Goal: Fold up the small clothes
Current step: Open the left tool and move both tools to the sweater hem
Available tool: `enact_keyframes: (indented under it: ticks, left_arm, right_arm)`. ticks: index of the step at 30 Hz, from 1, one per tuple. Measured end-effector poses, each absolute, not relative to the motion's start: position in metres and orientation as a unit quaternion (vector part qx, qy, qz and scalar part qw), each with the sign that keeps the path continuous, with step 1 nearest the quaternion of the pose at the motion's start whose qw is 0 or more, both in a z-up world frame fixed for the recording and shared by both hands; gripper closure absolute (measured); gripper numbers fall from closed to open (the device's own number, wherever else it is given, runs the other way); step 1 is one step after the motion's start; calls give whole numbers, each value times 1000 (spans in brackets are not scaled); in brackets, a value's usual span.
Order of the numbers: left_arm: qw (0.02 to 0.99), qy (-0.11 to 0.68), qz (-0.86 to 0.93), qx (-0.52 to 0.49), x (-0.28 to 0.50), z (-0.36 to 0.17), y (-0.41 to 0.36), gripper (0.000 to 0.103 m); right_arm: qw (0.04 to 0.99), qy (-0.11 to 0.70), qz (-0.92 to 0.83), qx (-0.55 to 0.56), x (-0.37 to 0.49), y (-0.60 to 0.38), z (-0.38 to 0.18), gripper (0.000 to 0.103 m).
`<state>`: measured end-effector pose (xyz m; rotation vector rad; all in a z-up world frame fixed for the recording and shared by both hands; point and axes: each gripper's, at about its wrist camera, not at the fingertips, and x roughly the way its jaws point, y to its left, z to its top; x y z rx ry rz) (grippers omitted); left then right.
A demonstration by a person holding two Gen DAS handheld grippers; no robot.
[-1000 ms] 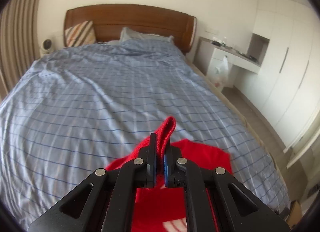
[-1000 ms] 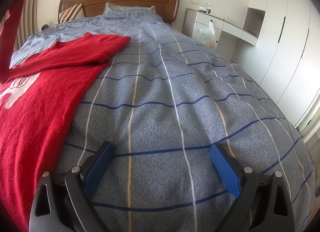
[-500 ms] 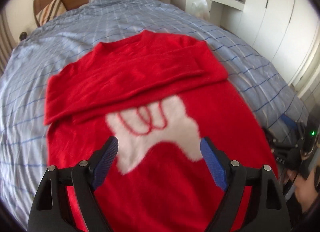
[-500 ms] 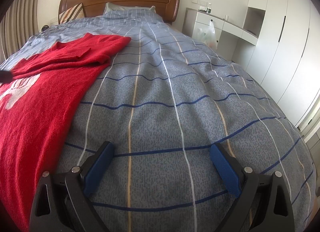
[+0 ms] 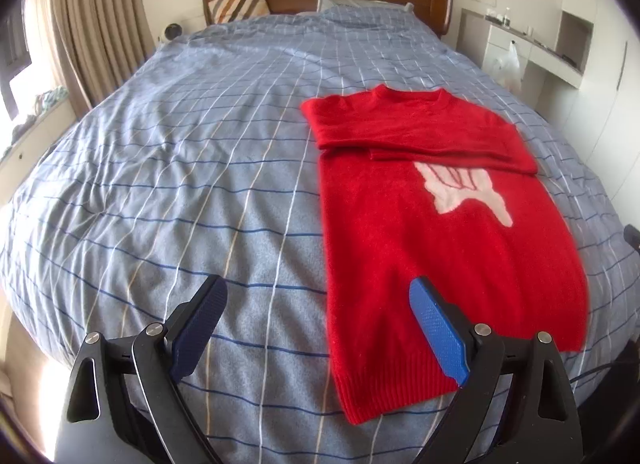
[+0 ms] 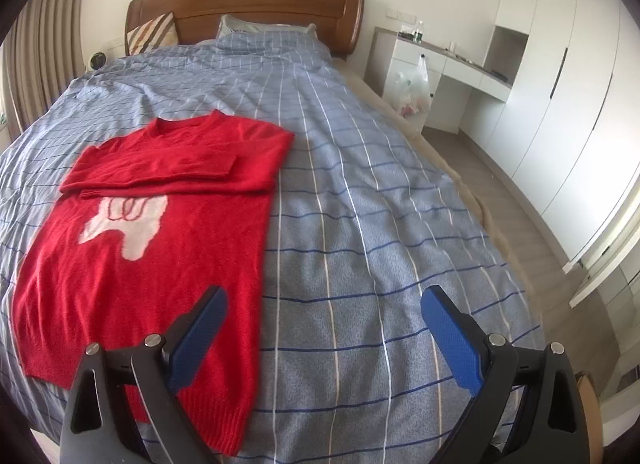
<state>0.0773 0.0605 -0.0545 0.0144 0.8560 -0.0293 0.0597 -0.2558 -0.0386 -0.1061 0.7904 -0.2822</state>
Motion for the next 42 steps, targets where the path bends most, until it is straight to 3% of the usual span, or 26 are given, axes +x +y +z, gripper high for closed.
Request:
enact_keyframes:
  ticks: [9,30,37,42]
  left_arm:
    - [919,392,-42,25,59,-35,38,8]
    - [919,391,-40,37,53,-33,31,8]
    - [916,397,-39,42,52,-37,33,6]
    - [893,449,-33,20,49,-75,64,5]
  right_arm:
    - [918,358,-145,-92,37,-216,8,7]
    - [919,341,-148,-129,27,-200,22,7]
    - [921,345,-133,-121,27,-199,20,7]
    - [929,365,-36,-45,24,-220,-2,7]
